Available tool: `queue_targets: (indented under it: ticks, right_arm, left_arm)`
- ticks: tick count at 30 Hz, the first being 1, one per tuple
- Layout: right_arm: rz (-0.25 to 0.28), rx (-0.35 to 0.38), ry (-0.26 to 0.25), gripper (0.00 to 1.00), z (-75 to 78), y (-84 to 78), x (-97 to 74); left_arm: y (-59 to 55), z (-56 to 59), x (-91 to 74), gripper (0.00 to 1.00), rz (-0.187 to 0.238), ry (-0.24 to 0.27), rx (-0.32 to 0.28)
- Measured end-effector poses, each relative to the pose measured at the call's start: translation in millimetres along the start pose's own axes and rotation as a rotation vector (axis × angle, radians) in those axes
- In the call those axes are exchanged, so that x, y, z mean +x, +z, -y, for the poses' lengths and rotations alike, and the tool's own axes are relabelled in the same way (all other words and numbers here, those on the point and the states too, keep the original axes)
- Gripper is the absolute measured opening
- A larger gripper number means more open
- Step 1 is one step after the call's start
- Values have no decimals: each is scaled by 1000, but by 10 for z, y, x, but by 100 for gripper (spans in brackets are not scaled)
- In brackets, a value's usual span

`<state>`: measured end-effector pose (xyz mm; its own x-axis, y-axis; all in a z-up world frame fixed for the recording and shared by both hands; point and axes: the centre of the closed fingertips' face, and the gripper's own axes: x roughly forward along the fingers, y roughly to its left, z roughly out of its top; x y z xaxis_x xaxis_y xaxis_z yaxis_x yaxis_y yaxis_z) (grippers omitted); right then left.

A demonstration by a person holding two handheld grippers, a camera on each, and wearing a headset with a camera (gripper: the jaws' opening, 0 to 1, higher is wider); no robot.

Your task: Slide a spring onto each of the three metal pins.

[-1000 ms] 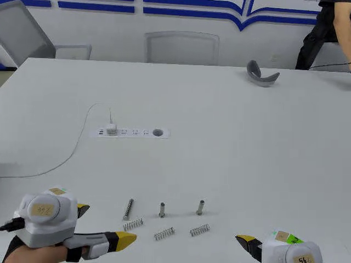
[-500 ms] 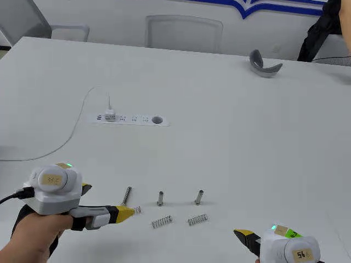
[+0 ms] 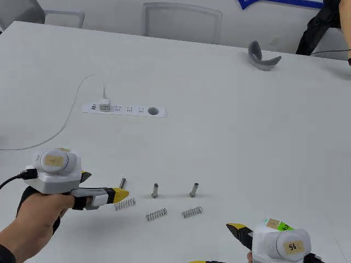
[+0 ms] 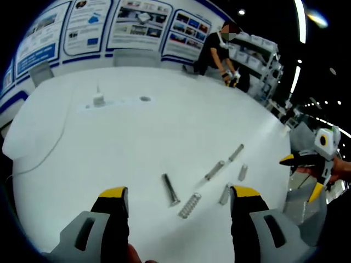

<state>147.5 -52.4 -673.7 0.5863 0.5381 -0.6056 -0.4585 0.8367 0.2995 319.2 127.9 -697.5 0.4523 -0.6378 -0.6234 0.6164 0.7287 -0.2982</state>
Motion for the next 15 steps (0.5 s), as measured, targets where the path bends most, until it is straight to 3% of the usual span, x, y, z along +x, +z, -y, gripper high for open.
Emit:
queue_targets:
  ticks: [7,15]
  right_arm:
    - [-4,8,-1,96,25,-28,3]
    - [-1,23,-10,96,77,-48,-9]
  left_arm:
    - [24,-29,169,72,5,-1,-18]
    - [31,17,339,63,-2,1,-36]
